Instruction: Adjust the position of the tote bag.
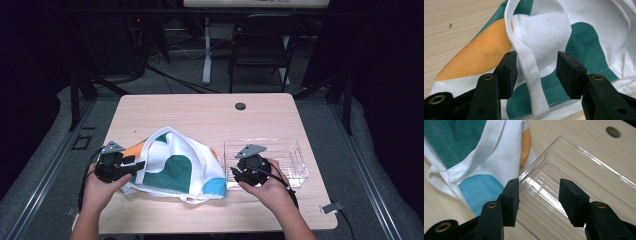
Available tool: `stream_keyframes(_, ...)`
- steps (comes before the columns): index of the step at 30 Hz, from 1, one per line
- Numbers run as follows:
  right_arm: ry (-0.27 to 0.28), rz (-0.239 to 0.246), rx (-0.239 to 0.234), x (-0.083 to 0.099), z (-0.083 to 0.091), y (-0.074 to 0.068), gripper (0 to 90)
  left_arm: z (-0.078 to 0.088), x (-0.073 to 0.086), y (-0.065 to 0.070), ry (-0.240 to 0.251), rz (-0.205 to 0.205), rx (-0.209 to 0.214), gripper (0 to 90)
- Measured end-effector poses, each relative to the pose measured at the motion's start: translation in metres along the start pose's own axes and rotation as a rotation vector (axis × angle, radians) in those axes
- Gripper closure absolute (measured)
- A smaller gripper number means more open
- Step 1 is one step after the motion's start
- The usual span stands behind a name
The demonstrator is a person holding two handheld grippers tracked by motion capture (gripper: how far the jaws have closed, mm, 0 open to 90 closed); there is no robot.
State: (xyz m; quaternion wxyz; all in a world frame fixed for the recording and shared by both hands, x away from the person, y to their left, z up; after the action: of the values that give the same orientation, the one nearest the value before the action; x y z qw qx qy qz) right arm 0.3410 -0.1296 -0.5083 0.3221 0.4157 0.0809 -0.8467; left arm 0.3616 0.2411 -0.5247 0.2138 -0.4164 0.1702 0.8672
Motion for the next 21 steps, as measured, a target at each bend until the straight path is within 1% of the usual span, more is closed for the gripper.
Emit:
stream_keyframes(1,-0.010,-0.015,-0.003,0.000,0.001,0.000,53.9,-0.001,0.000,0.000,-0.007,-0.006,-0.017,51.4)
stream_keyframes(2,0.005,-0.014,0.002,0.000,0.003,0.001,54.5,-0.001,0.001,-0.001,-0.007,-0.013,-0.027,51.4)
stream_keyframes(3,0.028,-0.013,0.001,-0.002,0.005,0.001,55.9,-0.001,0.001,-0.001,-0.007,-0.013,-0.027,51.4)
stream_keyframes(4,0.042,-0.023,-0.011,-0.003,0.006,0.000,60.3,-0.001,0.001,-0.001,-0.010,-0.018,-0.035,51.6)
stream_keyframes(5,0.044,-0.021,-0.016,-0.003,0.007,-0.001,63.1,-0.001,0.001,-0.002,-0.010,-0.027,-0.046,52.5)
stream_keyframes(6,0.044,-0.020,-0.011,-0.004,0.008,-0.001,66.4,-0.001,0.001,-0.002,-0.010,-0.027,-0.046,54.0)
stream_keyframes(7,0.043,-0.027,-0.014,-0.005,0.009,-0.001,67.5,-0.002,0.001,-0.002,0.003,-0.021,-0.051,54.4)
stream_keyframes(8,0.044,-0.032,-0.019,-0.005,0.009,-0.002,67.4,-0.001,0.002,-0.002,-0.006,-0.024,-0.044,55.2)
stream_keyframes(9,0.033,-0.026,-0.024,-0.005,0.009,-0.002,66.7,-0.001,0.004,-0.003,-0.009,-0.025,-0.044,55.7)
stream_keyframes(12,0.030,-0.018,-0.016,-0.005,0.007,-0.002,64.5,-0.002,0.007,-0.004,-0.015,-0.029,-0.053,56.3)
stream_keyframes(13,0.023,-0.023,-0.018,-0.005,0.006,-0.003,63.5,-0.002,0.008,-0.004,-0.019,-0.023,-0.058,56.8)
stream_keyframes(14,0.018,-0.023,-0.020,-0.006,0.003,-0.004,66.6,-0.002,0.011,-0.005,-0.020,-0.015,-0.057,56.9)
stream_keyframes(15,0.015,-0.026,-0.035,-0.007,0.003,-0.005,68.1,-0.002,0.011,-0.005,-0.020,-0.015,-0.057,57.1)
stream_keyframes(16,0.009,-0.032,-0.051,-0.008,0.002,-0.007,69.9,-0.002,0.014,-0.006,-0.033,-0.012,-0.058,57.2)
stream_keyframes(17,0.009,-0.032,-0.051,-0.008,0.002,-0.007,69.9,-0.002,0.014,-0.006,-0.033,-0.012,-0.058,58.6)
stream_keyframes(18,0.009,-0.027,-0.062,-0.010,0.001,-0.008,72.3,-0.002,0.015,-0.006,-0.032,-0.002,-0.051,58.6)
stream_keyframes(19,0.009,-0.018,-0.080,-0.011,-0.001,-0.011,75.4,-0.001,0.017,-0.006,-0.048,0.010,-0.037,59.6)
stream_keyframes(20,0.010,-0.015,-0.082,-0.012,-0.001,-0.012,76.0,-0.001,0.018,-0.006,-0.054,0.026,-0.031,61.0)
stream_keyframes(21,0.010,-0.015,-0.082,-0.012,-0.001,-0.012,76.0,-0.001,0.018,-0.006,-0.054,0.026,-0.031,61.2)
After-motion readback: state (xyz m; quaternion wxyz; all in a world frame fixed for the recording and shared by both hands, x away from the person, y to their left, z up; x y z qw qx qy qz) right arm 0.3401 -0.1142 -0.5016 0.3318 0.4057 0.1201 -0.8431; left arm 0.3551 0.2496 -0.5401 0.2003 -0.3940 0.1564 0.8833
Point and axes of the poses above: each handheld gripper's, and its own axes: z roughly backward along the jaws, x roughly out of its underside, y roughly to its right, the point moved 5 cm from there along -z, roughly forward along the jaws, and after that the axes turned 8 degrees about y, right-handed, at the moved point
